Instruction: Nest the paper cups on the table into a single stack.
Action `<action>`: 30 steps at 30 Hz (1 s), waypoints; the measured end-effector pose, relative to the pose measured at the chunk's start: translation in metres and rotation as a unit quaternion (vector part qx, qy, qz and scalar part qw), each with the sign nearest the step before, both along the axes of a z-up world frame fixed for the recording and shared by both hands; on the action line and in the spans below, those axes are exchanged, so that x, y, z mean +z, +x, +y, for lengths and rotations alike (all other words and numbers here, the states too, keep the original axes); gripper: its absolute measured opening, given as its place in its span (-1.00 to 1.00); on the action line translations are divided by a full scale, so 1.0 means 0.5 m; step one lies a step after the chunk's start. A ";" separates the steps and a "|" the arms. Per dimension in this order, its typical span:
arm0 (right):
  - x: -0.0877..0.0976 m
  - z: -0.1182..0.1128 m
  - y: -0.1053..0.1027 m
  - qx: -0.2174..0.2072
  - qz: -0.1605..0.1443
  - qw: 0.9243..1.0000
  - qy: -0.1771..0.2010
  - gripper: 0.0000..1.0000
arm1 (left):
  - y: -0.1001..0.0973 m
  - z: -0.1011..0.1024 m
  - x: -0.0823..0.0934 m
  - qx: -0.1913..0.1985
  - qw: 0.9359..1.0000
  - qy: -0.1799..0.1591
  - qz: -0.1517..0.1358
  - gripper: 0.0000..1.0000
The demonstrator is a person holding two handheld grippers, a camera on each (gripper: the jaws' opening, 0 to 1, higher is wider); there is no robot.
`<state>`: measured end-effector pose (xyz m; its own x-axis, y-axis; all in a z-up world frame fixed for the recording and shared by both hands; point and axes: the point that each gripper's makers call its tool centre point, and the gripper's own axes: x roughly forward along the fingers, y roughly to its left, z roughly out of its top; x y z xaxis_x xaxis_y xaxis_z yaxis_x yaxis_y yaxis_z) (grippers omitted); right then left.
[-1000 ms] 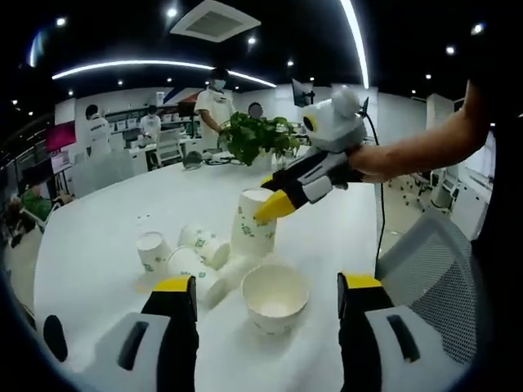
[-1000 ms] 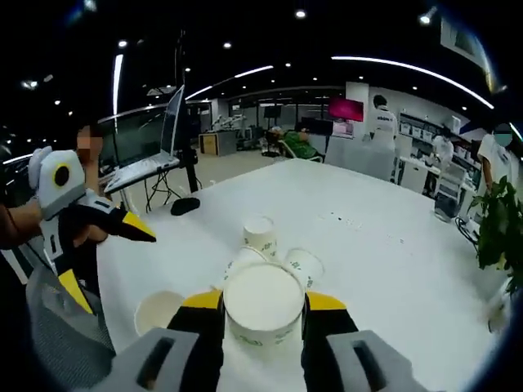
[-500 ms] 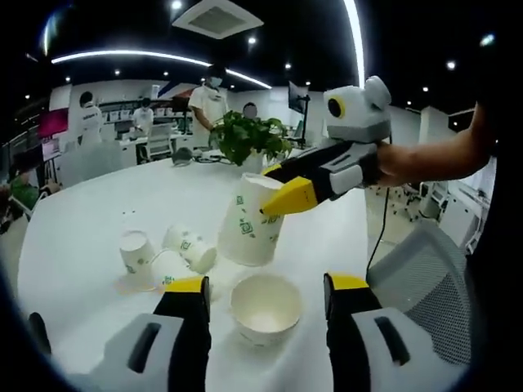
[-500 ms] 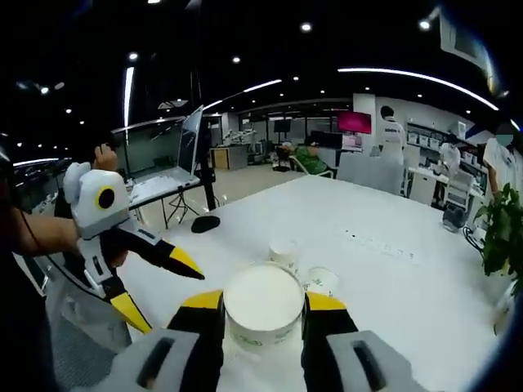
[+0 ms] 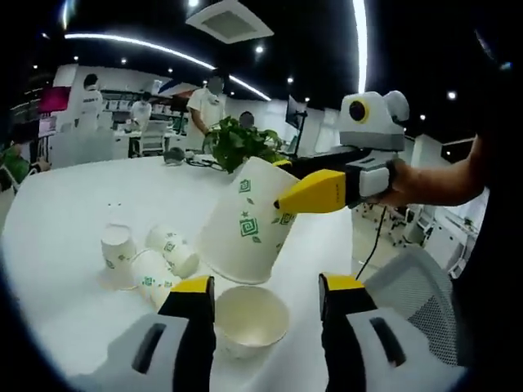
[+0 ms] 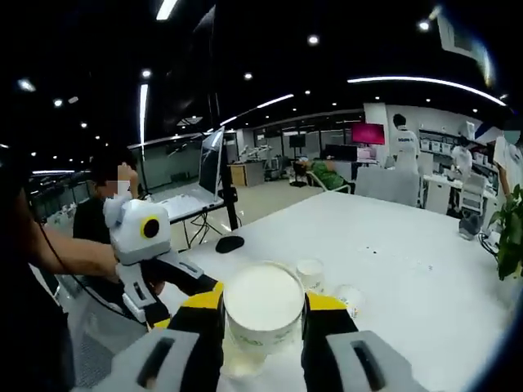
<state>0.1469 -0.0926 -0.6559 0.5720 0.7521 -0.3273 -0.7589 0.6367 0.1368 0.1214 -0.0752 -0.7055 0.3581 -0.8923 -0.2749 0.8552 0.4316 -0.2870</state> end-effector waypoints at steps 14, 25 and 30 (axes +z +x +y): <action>-0.015 -0.005 -0.037 0.055 0.039 0.996 0.055 -0.30 | -0.026 0.021 0.034 -0.016 0.999 -0.027 -0.022 -0.24; -0.049 0.000 -0.082 0.107 0.049 0.992 0.042 -0.31 | -0.038 0.042 0.101 -0.037 0.994 -0.094 -0.050 -0.57; -0.069 0.008 -0.101 0.124 0.054 0.990 0.033 -0.32 | -0.046 0.052 0.115 -0.057 0.992 -0.103 -0.048 -0.74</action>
